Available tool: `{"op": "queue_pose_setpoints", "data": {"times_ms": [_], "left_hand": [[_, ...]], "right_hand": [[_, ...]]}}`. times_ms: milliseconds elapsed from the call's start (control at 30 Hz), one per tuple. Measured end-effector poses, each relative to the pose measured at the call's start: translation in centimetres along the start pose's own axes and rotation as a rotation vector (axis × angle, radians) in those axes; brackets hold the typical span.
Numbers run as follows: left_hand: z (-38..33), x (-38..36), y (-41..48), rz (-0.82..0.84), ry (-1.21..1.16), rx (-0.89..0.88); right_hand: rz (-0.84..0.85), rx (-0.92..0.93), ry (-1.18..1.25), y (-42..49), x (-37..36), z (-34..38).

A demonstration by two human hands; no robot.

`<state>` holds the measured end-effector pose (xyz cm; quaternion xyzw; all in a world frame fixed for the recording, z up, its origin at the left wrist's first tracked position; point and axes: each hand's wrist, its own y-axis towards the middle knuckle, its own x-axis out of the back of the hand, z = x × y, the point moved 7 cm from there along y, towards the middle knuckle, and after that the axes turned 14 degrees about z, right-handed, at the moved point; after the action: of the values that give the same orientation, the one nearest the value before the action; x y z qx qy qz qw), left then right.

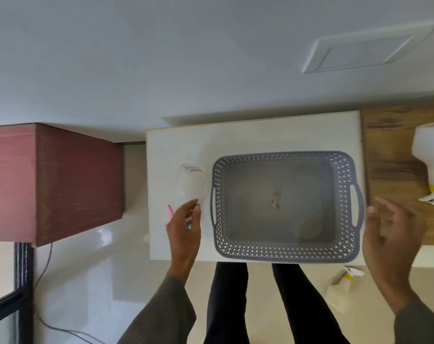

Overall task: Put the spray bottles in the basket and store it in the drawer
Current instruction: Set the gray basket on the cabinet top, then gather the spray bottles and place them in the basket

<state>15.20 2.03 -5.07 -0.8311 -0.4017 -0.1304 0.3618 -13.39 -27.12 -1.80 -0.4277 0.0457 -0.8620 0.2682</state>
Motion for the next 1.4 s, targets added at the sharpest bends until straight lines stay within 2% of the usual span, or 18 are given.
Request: {"op": "queue_pose_setpoints", "data": {"times_ms": [67, 133, 367, 567, 700, 800, 900, 1067, 1167, 1267, 1333, 1400], "left_hand": [[-1.6, 2.3, 0.6, -0.075, 0.19, -0.117], [-2.9, 3.4, 2.3, -0.052, 0.388, -0.164], [-3.5, 1.8, 9.7, 0.43, 0.887, 0.025], [-2.7, -0.2, 12.6, 0.67, 0.922, 0.044], [-3.8, 1.2, 12.8, 0.634, 0.951, 0.055], [-5.9, 5.2, 11.4, 0.452, 0.97, 0.033], [-8.5, 10.9, 8.1, 0.21, 0.811, -0.061], [-11.1, 16.2, 1.4, -0.162, 0.31, -0.218], [-11.0, 12.9, -1.9, -0.205, -0.033, -0.289], [-10.1, 7.1, -5.0, -0.204, -0.222, -0.289], [-9.8, 3.5, -6.2, -0.136, -0.35, -0.294], [-9.3, 0.4, -6.9, -0.082, -0.327, -0.396]], "right_hand": [[-0.005, 0.066, -0.016, -0.9, -0.2, 1.5], [0.018, 0.114, 0.005, -1.6, -0.7, 2.9], [0.082, 0.236, 0.07, -3.6, -3.3, 7.3], [0.278, 0.308, 0.039, -3.9, -7.2, 11.5], [0.373, 0.332, -0.086, -3.7, -9.3, 13.9], [0.415, 0.359, -0.087, -3.8, -10.3, 15.5], [0.429, 0.361, -0.033, -3.9, -10.8, 17.2], [0.359, 0.343, 0.224, -4.0, -10.1, 21.2], [0.502, 0.119, 0.507, -3.6, -11.0, 22.8], [0.651, -0.081, 0.736, -3.4, -11.9, 23.4], [0.645, -0.095, 0.799, -3.2, -11.2, 23.5], [0.544, -0.108, 0.744, -2.8, -9.7, 22.5]]}}
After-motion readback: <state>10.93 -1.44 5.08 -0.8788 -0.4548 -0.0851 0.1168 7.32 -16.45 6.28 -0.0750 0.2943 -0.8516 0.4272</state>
